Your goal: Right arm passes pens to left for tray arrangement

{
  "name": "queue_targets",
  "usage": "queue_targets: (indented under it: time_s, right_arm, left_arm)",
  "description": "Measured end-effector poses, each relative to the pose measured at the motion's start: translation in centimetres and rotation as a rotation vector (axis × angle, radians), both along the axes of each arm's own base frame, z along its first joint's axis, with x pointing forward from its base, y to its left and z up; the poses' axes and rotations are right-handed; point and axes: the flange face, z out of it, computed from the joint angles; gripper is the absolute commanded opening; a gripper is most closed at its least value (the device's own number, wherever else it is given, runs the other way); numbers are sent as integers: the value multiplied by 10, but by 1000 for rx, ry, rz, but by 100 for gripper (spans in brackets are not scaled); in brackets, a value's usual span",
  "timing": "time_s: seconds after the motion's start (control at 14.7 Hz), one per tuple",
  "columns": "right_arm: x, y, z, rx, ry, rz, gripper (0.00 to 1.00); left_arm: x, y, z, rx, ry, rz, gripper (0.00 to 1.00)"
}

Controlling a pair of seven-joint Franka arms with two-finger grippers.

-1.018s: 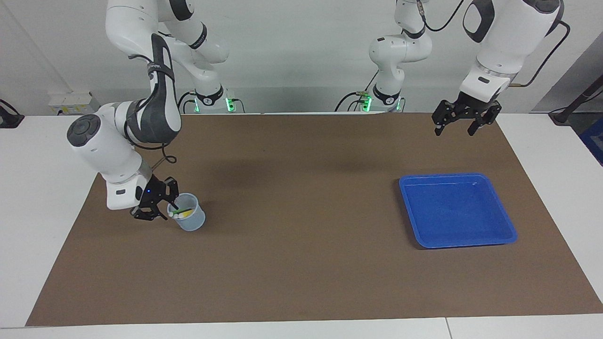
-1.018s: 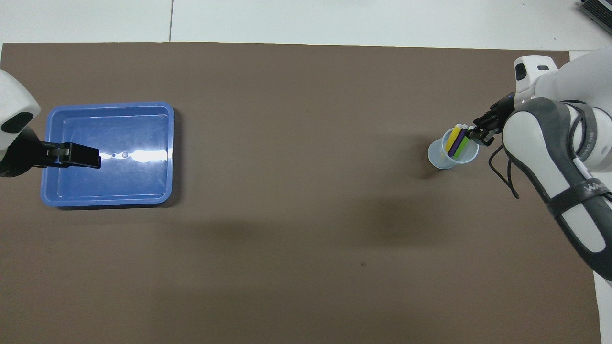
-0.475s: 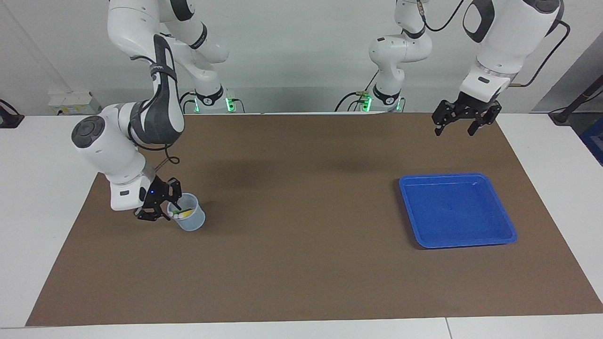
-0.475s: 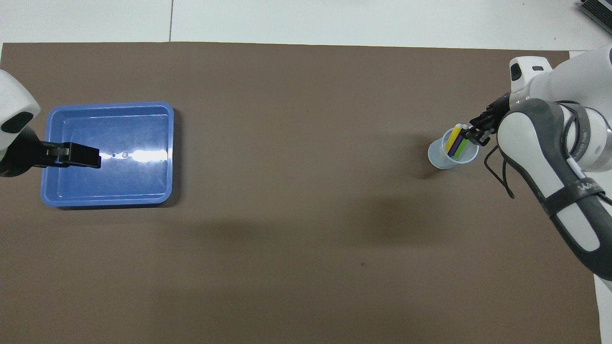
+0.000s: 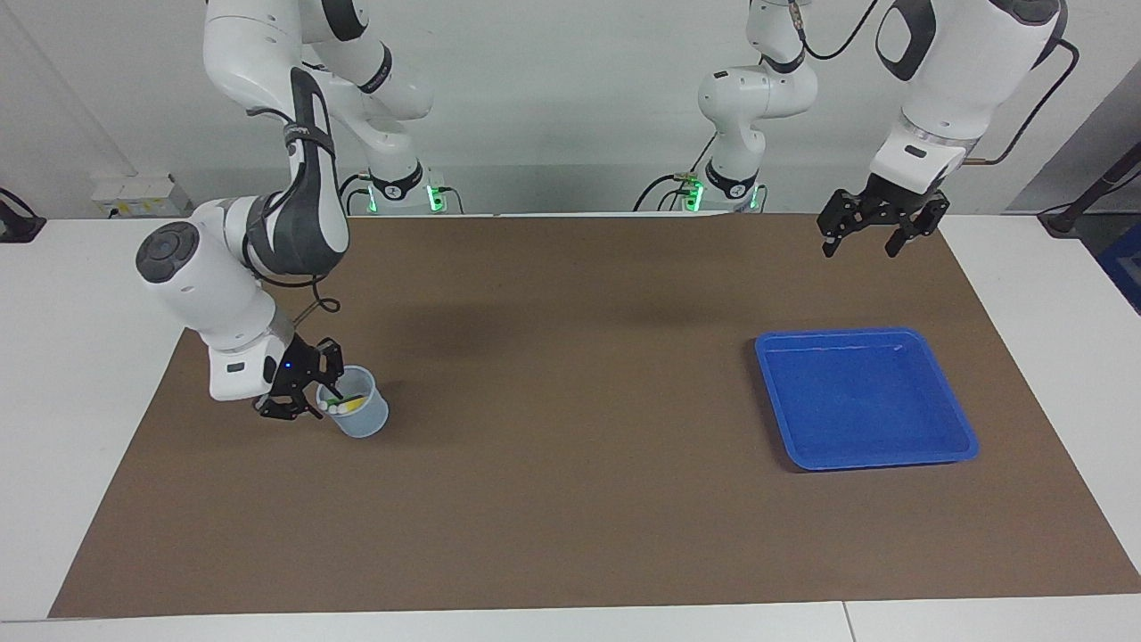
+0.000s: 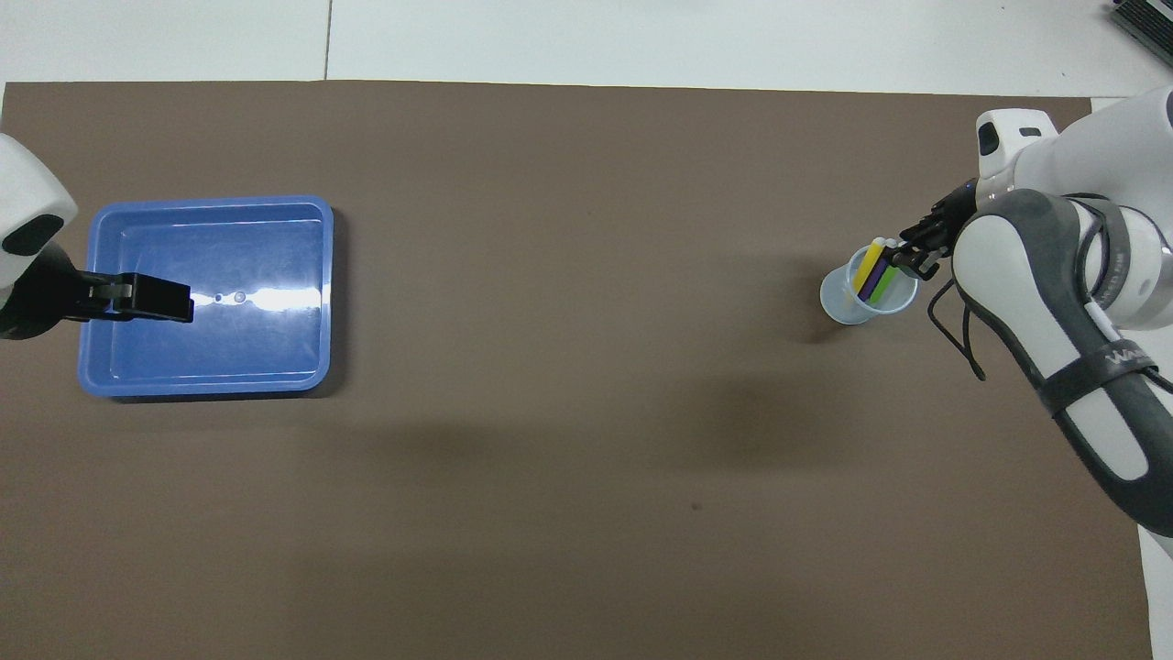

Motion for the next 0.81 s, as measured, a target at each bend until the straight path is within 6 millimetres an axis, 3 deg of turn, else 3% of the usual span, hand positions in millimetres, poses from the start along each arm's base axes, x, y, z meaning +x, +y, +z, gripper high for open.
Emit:
queue_targets:
  time_s: [0.81]
  right_arm:
    - [0,-4,0,-13,1,1,32]
  left_arm:
    - [0,0,0,0,-1,0,99]
